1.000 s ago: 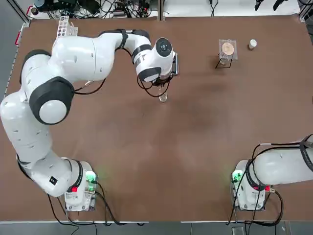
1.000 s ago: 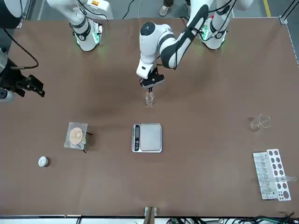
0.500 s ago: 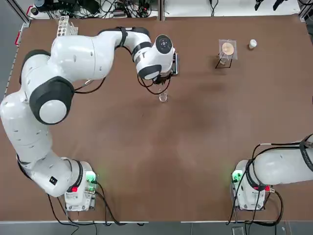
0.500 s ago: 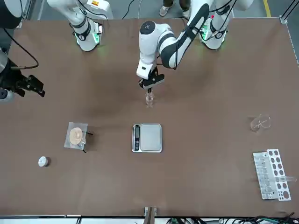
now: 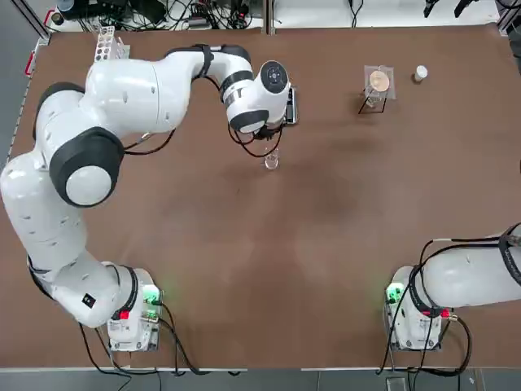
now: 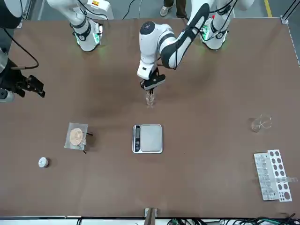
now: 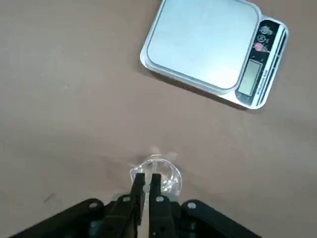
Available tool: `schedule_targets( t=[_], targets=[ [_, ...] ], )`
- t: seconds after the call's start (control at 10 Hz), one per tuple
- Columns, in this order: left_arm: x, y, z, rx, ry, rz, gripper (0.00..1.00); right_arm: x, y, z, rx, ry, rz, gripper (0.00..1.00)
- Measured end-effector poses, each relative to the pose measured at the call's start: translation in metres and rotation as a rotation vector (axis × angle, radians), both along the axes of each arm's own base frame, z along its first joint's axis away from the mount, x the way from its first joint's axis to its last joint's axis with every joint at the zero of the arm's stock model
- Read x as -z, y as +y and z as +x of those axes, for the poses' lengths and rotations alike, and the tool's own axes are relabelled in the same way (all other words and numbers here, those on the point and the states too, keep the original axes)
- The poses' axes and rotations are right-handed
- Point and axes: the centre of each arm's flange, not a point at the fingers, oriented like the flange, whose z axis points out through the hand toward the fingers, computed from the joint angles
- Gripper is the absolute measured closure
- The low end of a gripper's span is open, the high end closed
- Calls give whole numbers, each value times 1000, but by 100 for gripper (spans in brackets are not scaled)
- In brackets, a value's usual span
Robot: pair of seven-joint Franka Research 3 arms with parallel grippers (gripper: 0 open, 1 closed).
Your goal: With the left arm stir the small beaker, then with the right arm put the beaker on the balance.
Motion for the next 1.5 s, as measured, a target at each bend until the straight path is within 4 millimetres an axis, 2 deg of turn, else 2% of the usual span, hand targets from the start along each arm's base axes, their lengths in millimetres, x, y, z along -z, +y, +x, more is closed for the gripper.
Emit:
schedule_targets(
  t=[0.4, 0.8, 1.1, 1.5],
  targets=[
    [6, 0, -3, 2, 10, 17, 93, 0, 1, 0, -2, 0, 0, 0],
    [-9, -7, 4, -17, -5, -15, 93, 0, 2, 0, -4, 0, 1, 0],
    [-11, -9, 8, -29, -4, -27, 93, 0, 2, 0, -5, 0, 1, 0],
    [9, -9, 10, -32, 24, -8, 93, 0, 3, 0, -5, 0, 1, 0]
  ],
)
